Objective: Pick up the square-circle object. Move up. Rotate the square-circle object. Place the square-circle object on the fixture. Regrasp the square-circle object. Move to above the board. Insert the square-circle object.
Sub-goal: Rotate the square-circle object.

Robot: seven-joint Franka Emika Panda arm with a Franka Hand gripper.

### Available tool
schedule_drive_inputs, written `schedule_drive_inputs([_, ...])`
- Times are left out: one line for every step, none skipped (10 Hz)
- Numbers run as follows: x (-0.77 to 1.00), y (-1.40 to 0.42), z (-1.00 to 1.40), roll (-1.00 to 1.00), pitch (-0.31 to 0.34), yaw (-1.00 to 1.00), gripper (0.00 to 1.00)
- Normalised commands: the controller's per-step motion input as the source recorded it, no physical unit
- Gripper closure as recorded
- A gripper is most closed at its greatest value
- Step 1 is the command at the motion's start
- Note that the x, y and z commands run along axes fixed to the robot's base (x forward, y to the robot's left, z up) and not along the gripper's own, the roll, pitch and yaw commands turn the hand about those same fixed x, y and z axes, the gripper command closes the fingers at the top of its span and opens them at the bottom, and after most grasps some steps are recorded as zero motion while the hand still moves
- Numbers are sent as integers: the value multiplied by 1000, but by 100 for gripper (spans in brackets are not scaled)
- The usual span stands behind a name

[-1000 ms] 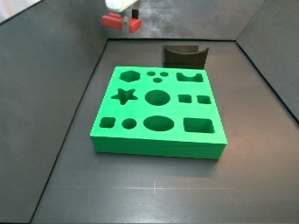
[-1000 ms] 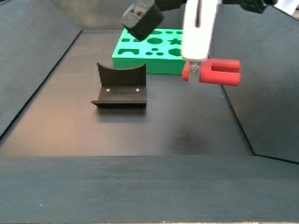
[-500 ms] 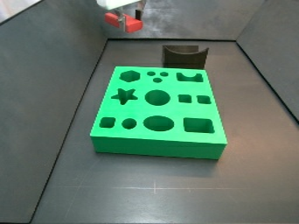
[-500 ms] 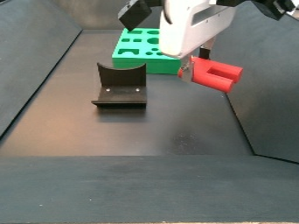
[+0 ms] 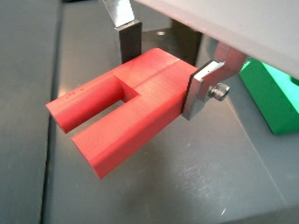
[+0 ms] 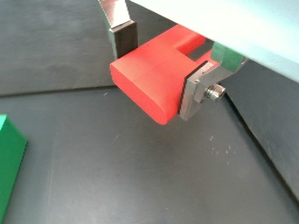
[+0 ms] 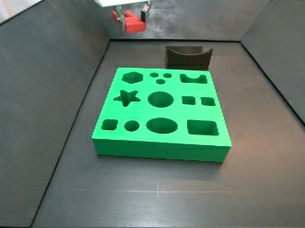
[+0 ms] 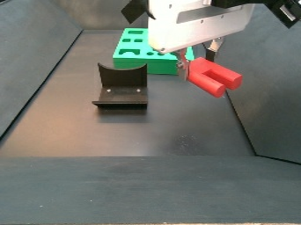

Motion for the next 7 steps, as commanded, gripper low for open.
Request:
schedule_drive_inputs([-14,11,-10,-3,-25,-1000,100])
schedule_drive_inputs([-15,11,-11,-3,-27,-1000,100])
schedule_drive_inputs([-15,11,-11,-4,-32,-1000,100])
schedule_drive_inputs([-16,11,-11,-4,-37,-1000,100])
schedule_drive_inputs([-16,10,-11,-6,-47,-1000,100])
schedule_drive_inputs([-17,11,-11,-7,-50,-942,100])
schedule_drive_inputs([-19,10,-11,-7,-47,-608,100])
